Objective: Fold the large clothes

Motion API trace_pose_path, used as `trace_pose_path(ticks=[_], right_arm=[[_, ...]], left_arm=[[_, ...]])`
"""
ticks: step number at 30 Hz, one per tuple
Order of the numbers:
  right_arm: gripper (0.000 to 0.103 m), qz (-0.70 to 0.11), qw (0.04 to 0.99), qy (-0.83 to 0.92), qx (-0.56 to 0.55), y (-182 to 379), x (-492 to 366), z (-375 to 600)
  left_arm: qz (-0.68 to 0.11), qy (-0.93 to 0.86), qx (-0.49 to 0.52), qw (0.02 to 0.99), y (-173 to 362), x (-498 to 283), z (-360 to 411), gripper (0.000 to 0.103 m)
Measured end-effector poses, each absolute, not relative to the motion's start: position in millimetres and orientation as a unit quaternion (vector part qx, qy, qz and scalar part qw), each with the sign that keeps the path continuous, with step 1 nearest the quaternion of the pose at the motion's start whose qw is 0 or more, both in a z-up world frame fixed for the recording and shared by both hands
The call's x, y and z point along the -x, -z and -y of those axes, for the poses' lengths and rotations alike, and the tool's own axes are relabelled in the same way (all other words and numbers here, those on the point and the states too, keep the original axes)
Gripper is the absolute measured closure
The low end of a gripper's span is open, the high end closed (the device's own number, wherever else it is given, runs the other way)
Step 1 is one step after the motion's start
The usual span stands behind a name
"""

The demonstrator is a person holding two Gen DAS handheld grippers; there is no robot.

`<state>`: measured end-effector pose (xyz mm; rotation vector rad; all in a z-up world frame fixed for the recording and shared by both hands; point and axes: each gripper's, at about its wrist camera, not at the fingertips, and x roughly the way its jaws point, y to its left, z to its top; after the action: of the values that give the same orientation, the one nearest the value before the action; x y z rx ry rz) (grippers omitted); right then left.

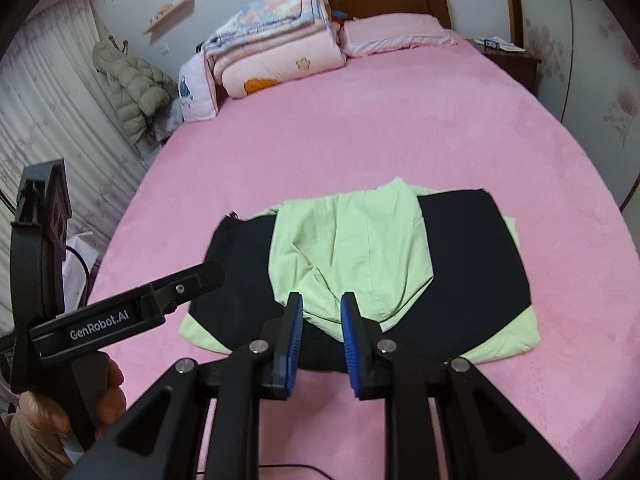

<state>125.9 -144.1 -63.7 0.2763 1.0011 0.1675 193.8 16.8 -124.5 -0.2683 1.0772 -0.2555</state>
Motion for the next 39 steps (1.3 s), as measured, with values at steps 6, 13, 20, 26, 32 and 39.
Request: trace_pose_path(ticks=[6, 13, 20, 26, 32, 39], right_arm=[[0.084, -0.465, 0.870, -0.101, -0.128, 24.6, -106.0, 144.0], [0.084, -0.448, 0.874, -0.154, -0.110, -9.5, -76.4, 145.3], [0.082, -0.436, 0.871, -0.198, -0.112, -34.7, -46.2, 150.8], [0.074, -0.448, 0.858, -0.221, -0.115, -32.1, -32.2, 145.5], [0.074, -0.463, 0.857, -0.201, -0.103, 3.3, -34.0, 140.8], [0.074, -0.454, 0.873, -0.156, -0.093, 49.5, -52.9, 134.4]], left_arm=[[-0.499, 0.106, 0.129, 0.850, 81.3, -161.5, -21.1, 0.024], [-0.490, 0.077, 0.141, 0.857, 45.1, -111.7, -14.4, 0.024], [-0.498, 0.063, 0.151, 0.852, 30.4, -69.6, -9.7, 0.024], [-0.513, 0.044, 0.157, 0.842, 43.1, -49.1, -20.0, 0.019], [-0.534, 0.013, 0.163, 0.830, 98.3, -54.3, -36.3, 0.018], [-0.517, -0.006, 0.226, 0.826, 174.3, -77.5, -67.8, 0.018]])
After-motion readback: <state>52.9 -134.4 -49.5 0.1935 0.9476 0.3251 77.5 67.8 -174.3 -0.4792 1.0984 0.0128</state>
